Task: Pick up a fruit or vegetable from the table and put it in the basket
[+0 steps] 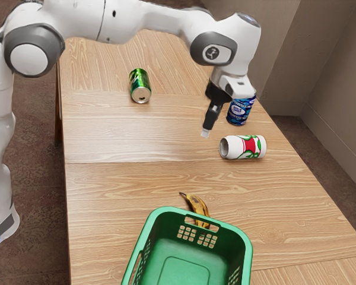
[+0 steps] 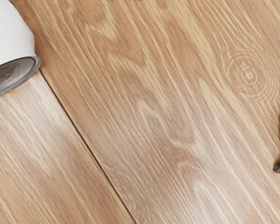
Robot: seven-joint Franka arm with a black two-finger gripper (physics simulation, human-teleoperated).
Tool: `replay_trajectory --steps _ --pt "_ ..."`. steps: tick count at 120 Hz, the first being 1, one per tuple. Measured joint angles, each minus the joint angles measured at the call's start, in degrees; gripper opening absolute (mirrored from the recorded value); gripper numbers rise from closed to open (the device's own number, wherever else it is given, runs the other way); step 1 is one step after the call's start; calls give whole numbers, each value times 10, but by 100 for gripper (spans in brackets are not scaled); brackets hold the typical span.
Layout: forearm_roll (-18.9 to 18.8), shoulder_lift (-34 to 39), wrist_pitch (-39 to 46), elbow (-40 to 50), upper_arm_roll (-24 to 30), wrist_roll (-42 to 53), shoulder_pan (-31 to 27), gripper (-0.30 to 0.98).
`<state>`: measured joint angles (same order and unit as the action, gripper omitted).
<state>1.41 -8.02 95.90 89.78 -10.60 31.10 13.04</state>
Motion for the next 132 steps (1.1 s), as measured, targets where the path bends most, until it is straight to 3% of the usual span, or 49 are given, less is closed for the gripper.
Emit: replay_trajectory --steps 15,40,56,66,81,104,132 --pt "-2 -38 36 1 20 58 -3 69" --pt "-5 -40 75 37 32 133 -5 69" --pt "-23 54 117 177 49 169 -5 69" --pt "-37 78 139 214 63 193 -8 69" --pt "-47 76 164 219 71 229 -4 69" --pt "-42 11 178 159 109 271 6 69" --pt "-32 76 166 199 120 305 23 69"
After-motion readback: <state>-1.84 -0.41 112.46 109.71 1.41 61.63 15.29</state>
